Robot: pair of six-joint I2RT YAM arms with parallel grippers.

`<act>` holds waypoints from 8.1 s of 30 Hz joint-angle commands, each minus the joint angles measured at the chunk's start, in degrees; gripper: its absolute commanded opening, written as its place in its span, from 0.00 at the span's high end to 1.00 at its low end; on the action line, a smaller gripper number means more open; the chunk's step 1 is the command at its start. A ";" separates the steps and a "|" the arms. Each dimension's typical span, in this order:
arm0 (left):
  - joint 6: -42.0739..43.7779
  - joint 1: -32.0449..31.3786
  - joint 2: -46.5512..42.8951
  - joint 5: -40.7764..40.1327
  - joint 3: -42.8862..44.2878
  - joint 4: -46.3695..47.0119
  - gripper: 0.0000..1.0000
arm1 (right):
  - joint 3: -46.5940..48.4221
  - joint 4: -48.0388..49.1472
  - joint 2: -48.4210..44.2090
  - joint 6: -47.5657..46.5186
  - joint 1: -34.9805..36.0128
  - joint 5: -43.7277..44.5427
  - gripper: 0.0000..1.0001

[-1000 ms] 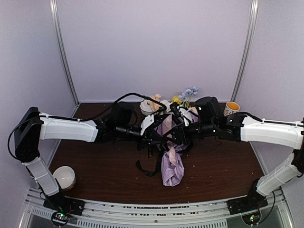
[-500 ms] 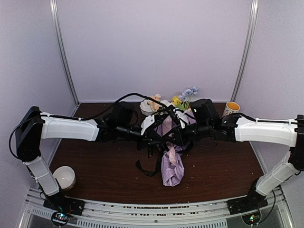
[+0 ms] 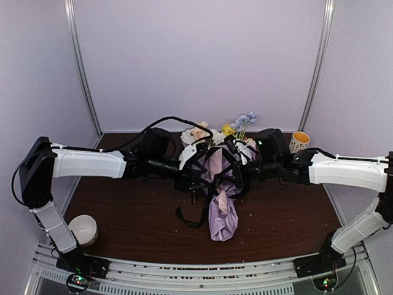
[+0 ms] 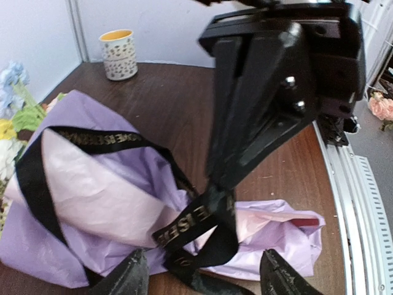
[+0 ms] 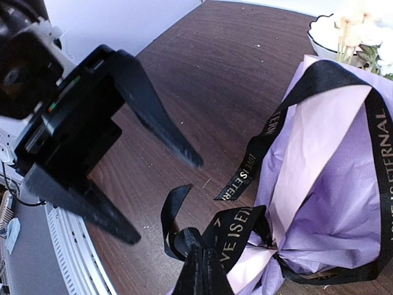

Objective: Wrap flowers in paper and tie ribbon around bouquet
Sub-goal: Cross the half-tied ribbon over the folded bouquet.

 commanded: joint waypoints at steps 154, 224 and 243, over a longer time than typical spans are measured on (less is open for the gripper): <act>-1.00 -0.86 8.33 -4.89 2.59 13.49 1.00 | 9.24 -10.47 15.95 -3.13 -9.94 -5.24 0.56; 9.07 8.02 -5.23 -6.20 -13.11 16.82 0.27 | -1.06 -2.10 6.89 6.48 -5.57 -13.01 1.00; 28.42 -0.07 10.21 -1.77 6.77 -4.78 0.28 | -0.14 -1.75 8.44 6.56 -5.89 -12.14 1.00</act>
